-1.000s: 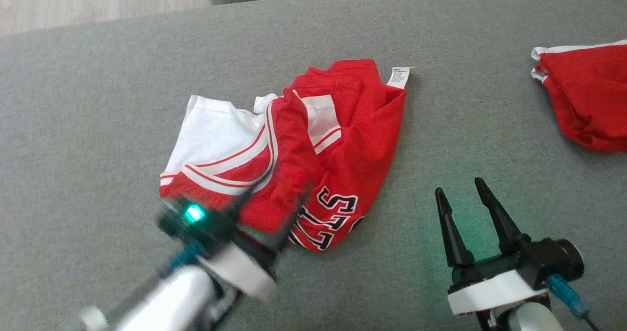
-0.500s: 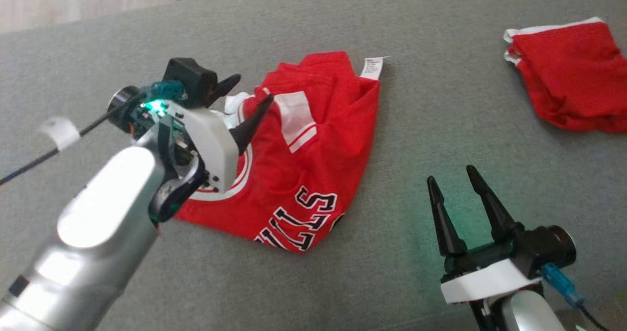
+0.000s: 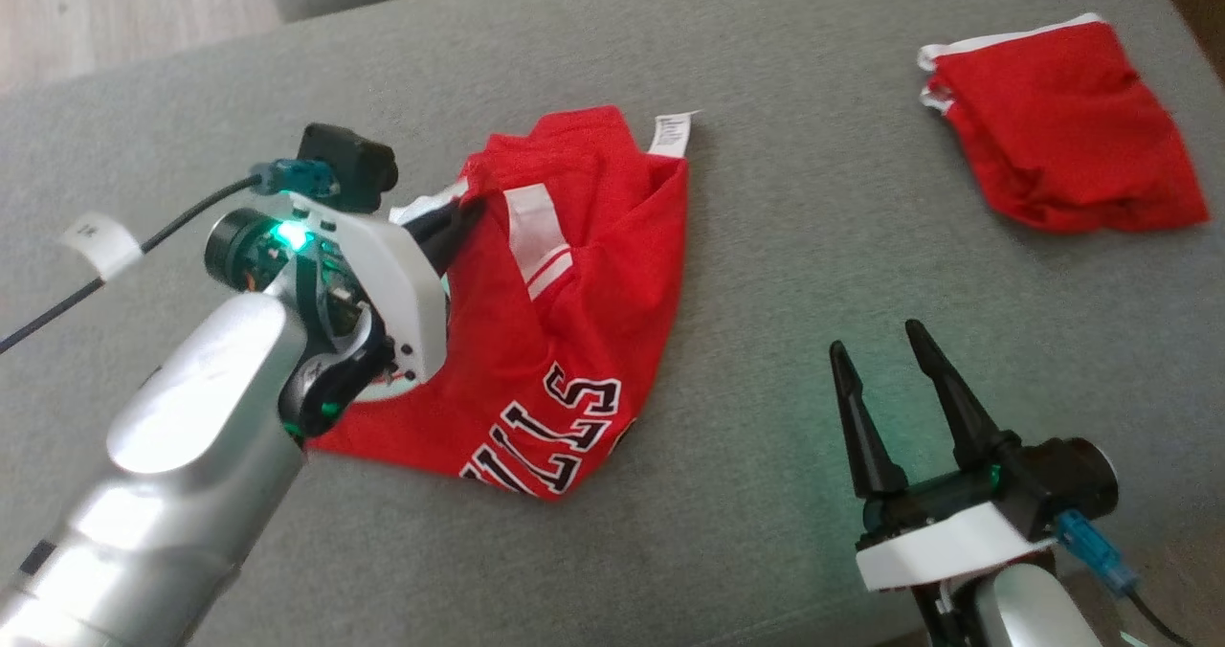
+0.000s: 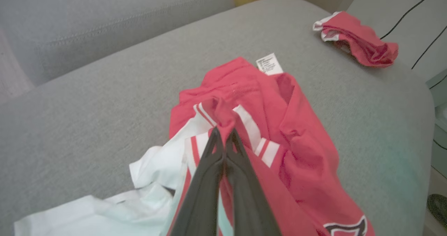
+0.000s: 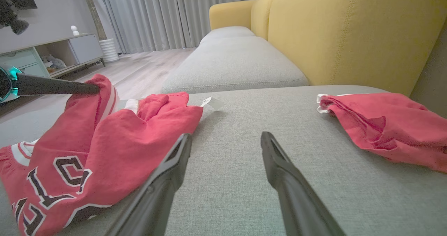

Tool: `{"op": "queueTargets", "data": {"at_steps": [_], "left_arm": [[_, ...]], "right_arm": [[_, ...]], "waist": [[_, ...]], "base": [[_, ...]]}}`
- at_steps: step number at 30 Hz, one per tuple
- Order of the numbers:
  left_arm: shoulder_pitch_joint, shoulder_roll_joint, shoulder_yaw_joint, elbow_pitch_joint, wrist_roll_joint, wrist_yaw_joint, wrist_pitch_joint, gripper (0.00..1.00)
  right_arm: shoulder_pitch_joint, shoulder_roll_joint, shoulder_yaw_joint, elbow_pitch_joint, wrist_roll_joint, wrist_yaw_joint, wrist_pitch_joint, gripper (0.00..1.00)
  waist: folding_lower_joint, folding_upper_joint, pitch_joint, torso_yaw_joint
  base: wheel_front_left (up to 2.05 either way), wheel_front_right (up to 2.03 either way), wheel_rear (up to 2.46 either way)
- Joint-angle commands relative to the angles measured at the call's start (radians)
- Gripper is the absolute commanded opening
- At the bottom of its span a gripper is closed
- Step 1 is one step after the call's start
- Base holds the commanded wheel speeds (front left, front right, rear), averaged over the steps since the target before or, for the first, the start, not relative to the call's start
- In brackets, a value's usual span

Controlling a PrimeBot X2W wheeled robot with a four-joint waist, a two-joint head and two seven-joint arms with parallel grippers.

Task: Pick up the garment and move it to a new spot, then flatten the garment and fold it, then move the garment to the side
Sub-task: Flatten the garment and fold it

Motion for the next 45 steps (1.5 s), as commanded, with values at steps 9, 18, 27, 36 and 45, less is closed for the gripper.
{"op": "queueTargets", "data": {"at_steps": [9, 18, 27, 36, 45], "left_arm": [[-0.215, -0.049, 0.001, -0.064, -0.054, -0.006, -0.117, 0.00], [-0.551, -0.111, -0.064, 0.031, -0.099, -0.006, -0.276, 0.00], [-0.502, -0.045, -0.065, 0.070, -0.208, -0.006, -0.413, 0.00], [0.092, 0.072, -0.035, 0.055, -0.357, 0.073, -0.593, 0.00], [0.443, 0.082, 0.025, -0.007, -0.445, 0.089, -0.708, 0.87]], "right_arm": [[-0.003, -0.005, 0.052, -0.017, 0.017, -0.001, -0.002, 1.00], [0.027, -0.005, 0.064, -0.016, 0.026, -0.001, -0.002, 1.00], [0.065, -0.005, 0.038, -0.024, -0.002, -0.001, -0.002, 1.00], [0.069, -0.005, 0.000, -0.038, -0.030, -0.001, -0.002, 1.00], [0.066, -0.005, -0.023, -0.041, -0.042, -0.001, -0.002, 1.00]], "waist": [[-0.0001, 0.0000, -0.075, -0.118], [-0.0001, 0.0000, -0.115, -0.189], [-0.0001, 0.0000, -0.137, -0.092], [-0.0001, 0.0000, -0.086, 0.036], [-0.0001, 0.0000, -0.054, 0.101]], "base": [[0.00, 0.00, 0.00], [0.00, 0.00, 0.00], [0.00, 0.00, 0.00], [0.00, 0.00, 0.00], [0.00, 0.00, 0.00]]}}
